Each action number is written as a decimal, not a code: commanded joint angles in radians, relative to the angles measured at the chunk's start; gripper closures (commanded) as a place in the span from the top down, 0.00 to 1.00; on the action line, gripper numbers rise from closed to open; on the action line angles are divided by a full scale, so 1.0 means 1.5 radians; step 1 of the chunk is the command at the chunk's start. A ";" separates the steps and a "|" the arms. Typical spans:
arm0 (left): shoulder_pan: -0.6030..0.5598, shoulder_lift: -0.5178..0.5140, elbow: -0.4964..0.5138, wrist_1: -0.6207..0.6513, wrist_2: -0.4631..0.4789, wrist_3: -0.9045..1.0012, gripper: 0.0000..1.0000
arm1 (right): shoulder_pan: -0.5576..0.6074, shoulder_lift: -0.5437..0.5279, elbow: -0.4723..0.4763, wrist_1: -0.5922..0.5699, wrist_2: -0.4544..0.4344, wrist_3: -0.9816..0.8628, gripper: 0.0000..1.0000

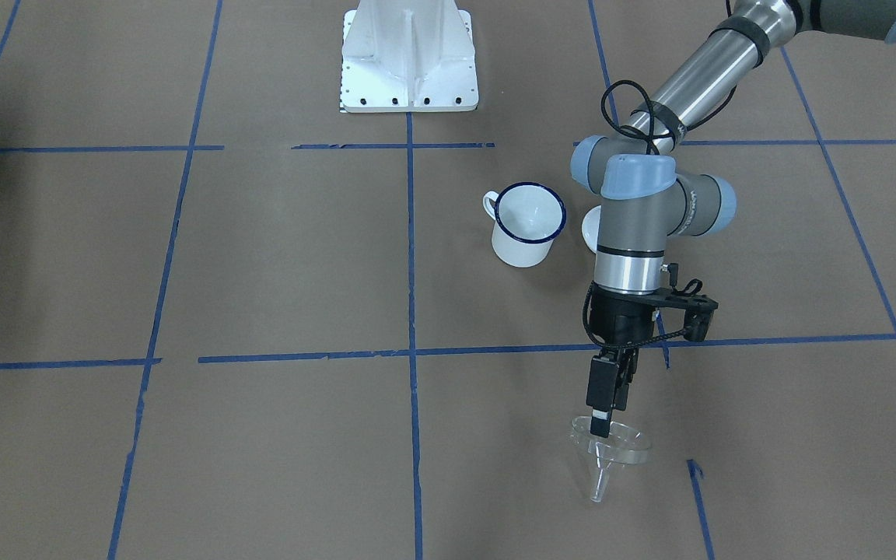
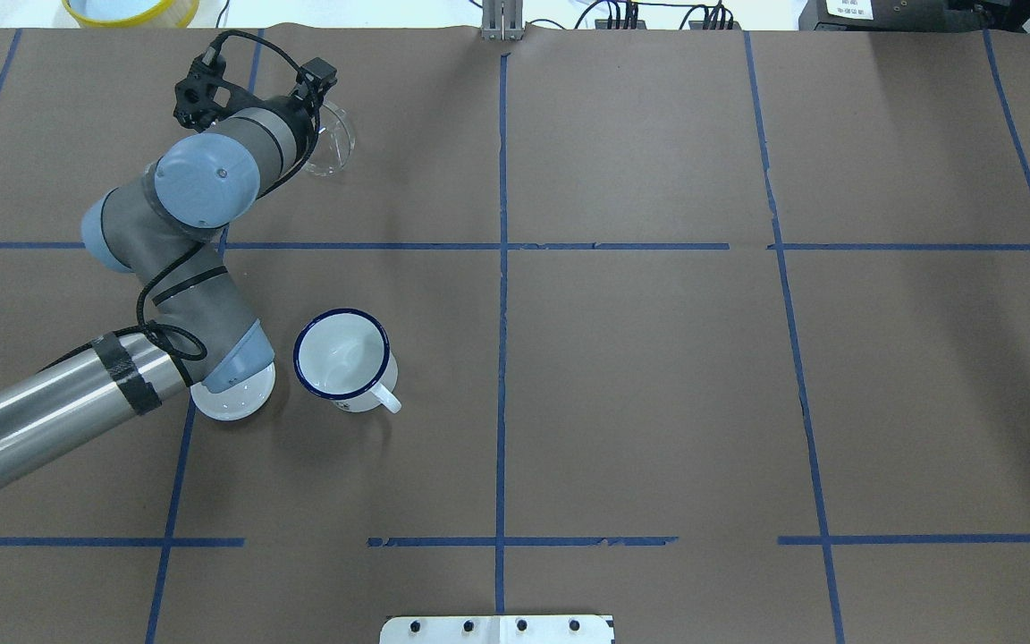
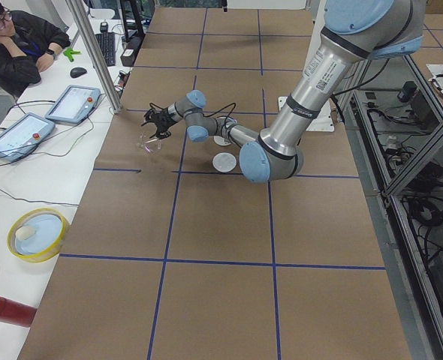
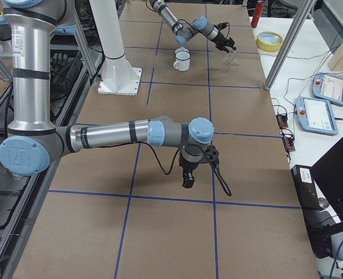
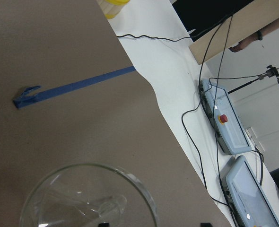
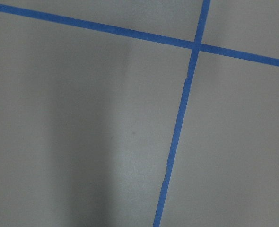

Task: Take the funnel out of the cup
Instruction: 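Lower the funnel onto the table and open the left gripper, then move the left gripper over the white lid beside the mug, then lower the left gripper and grasp the white lid by its knob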

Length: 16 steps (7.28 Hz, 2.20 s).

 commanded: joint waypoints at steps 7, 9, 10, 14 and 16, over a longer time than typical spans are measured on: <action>-0.049 0.265 -0.441 0.472 -0.315 0.544 1.00 | 0.000 0.000 0.000 0.000 0.000 0.000 1.00; -0.016 0.285 -0.407 0.430 -0.352 0.540 1.00 | 0.000 0.000 0.000 0.000 0.000 0.000 1.00; 0.012 0.285 -0.398 0.430 -0.354 0.540 1.00 | 0.000 0.000 0.000 0.000 0.000 0.000 1.00; 0.076 0.283 -0.393 0.398 -0.354 0.481 0.96 | 0.000 0.000 0.000 0.000 0.000 0.000 1.00; 0.077 0.282 -0.381 0.396 -0.354 0.482 0.87 | 0.000 0.000 0.000 0.000 0.000 0.000 1.00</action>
